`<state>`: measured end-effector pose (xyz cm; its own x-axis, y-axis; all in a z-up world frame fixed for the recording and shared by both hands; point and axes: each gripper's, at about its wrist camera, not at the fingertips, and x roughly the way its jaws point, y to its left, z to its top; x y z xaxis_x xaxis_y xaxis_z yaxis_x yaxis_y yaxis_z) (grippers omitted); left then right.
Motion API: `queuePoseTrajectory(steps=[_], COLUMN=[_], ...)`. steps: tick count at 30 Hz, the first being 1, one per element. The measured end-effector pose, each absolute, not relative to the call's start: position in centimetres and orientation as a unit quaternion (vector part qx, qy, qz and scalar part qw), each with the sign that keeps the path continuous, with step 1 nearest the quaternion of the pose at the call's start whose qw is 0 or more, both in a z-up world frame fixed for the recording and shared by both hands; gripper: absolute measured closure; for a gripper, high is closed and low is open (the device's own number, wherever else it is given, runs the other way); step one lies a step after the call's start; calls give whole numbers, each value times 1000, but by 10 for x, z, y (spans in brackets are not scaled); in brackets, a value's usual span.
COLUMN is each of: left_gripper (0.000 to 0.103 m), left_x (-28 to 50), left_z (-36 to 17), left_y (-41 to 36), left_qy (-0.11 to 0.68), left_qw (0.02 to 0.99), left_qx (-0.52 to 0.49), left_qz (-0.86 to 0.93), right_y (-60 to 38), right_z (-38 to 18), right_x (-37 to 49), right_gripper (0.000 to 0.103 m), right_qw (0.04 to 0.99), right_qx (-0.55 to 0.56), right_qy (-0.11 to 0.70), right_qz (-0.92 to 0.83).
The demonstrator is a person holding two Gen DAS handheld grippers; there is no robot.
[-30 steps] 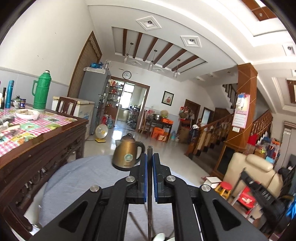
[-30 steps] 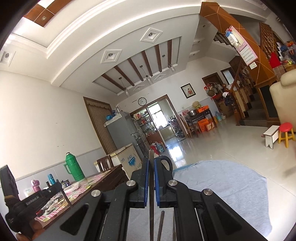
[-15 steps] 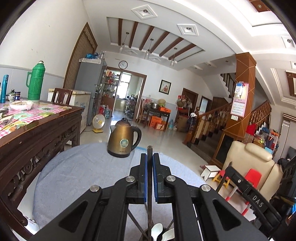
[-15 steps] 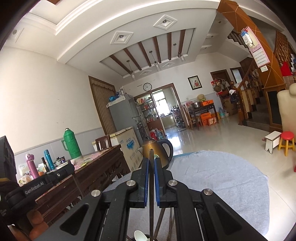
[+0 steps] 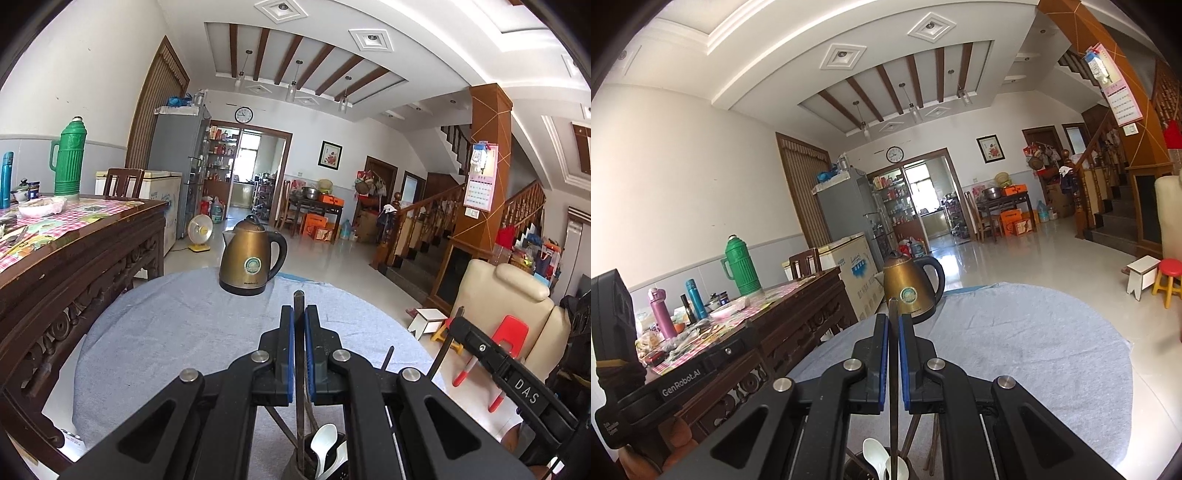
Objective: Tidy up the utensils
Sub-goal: 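Lower the chopsticks into the holder and open both tools, then move both open tools back over the remaining chopsticks on the cloth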
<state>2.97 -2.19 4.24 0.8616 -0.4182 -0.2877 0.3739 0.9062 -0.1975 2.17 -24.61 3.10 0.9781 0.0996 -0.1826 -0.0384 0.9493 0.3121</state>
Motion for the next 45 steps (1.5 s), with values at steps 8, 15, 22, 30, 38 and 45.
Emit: queuePoseTrajectory(steps=[8, 15, 22, 30, 38, 45], left_gripper=[97, 96, 55, 47, 35, 30], left_x=[28, 24, 18, 13, 15, 17], left_z=[39, 39, 44, 46, 46, 42], left_y=[-24, -23, -20, -17, -10, 1], left_qy=[171, 173, 163, 148, 142, 145], left_qw=[964, 965, 969, 974, 979, 983], left_qx=[-48, -41, -44, -44, -43, -35], left_qz=[-200, -194, -182, -168, -141, -106], right_y=[-238, -232, -238, -261, -282, -295], right_z=[19, 17, 19, 22, 14, 4], right_x=[25, 27, 27, 14, 22, 25], right_gripper=[96, 95, 49, 38, 38, 38], right_qw=[980, 979, 973, 976, 968, 965], right_qx=[148, 146, 171, 196, 223, 229], right_qy=[123, 132, 143, 92, 112, 124], right_qz=[44, 51, 60, 18, -15, -31])
